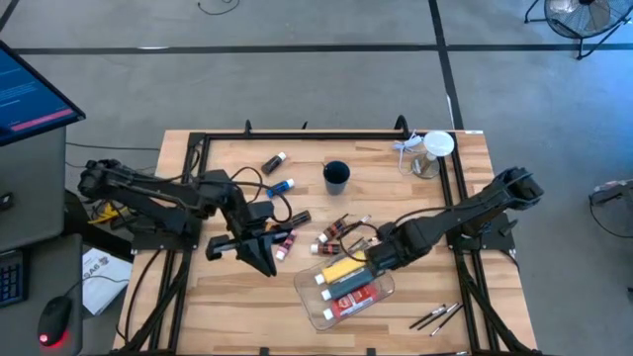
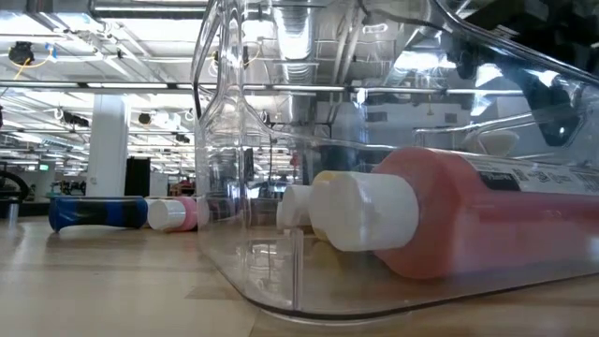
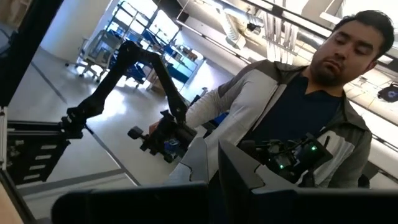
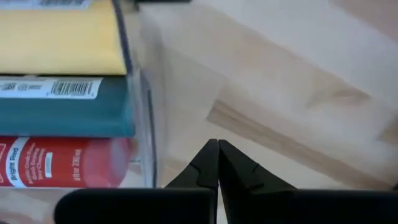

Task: Pick & Place Paint Supplies
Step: Move the transparent bin to the bottom center of the table

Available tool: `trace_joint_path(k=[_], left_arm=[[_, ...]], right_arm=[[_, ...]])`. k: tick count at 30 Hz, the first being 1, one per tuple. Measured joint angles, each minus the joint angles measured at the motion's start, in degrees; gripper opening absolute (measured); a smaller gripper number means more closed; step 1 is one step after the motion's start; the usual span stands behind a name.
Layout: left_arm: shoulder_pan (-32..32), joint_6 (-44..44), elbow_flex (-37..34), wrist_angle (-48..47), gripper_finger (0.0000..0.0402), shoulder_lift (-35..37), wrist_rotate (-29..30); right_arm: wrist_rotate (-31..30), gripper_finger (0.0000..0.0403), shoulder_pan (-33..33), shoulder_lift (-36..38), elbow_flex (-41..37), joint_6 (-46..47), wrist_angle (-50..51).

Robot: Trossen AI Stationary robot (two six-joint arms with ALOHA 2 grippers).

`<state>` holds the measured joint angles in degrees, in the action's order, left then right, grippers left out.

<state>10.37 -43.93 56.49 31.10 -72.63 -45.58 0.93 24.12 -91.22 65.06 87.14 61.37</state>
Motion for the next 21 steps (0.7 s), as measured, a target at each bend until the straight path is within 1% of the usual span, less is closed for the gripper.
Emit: trace_joint_path(k=[6, 9, 12, 16, 19, 21], left_arm=[[-1.33, 0.16, -0.02, -0.71, 0.0001, 0.01, -0.12], [-2.63, 0.89, -0.02, -4.52, 0.0001, 0.03, 1.52], [-3.9, 2.84, -0.02, -11.64, 0.0001, 0.03, 4.29], [-5.33, 7.33, -0.02, -24.22, 0.0001, 0.03, 10.07], [-6.46, 10.77, -0.02, -34.63, 0.0001, 0.03, 16.37], [-7.01, 12.73, -0.02, -41.61, 0.0001, 0.06, 21.78]], right_arm=[[0.63, 0.0, 0.93, -3.43, -0.07, -0.33, -7.98], [0.59, 0.0, 1.39, -3.85, -0.04, -0.75, -14.46], [0.26, 0.0, 1.42, -3.73, 0.04, -2.67, -19.38], [0.13, 0.0, 1.37, -3.65, 0.02, -3.71, -22.67], [0.14, 0.0, 1.37, -3.65, 0.0, -5.03, -25.68], [0.11, 0.0, 1.37, -3.65, 0.02, -5.84, -28.02]])
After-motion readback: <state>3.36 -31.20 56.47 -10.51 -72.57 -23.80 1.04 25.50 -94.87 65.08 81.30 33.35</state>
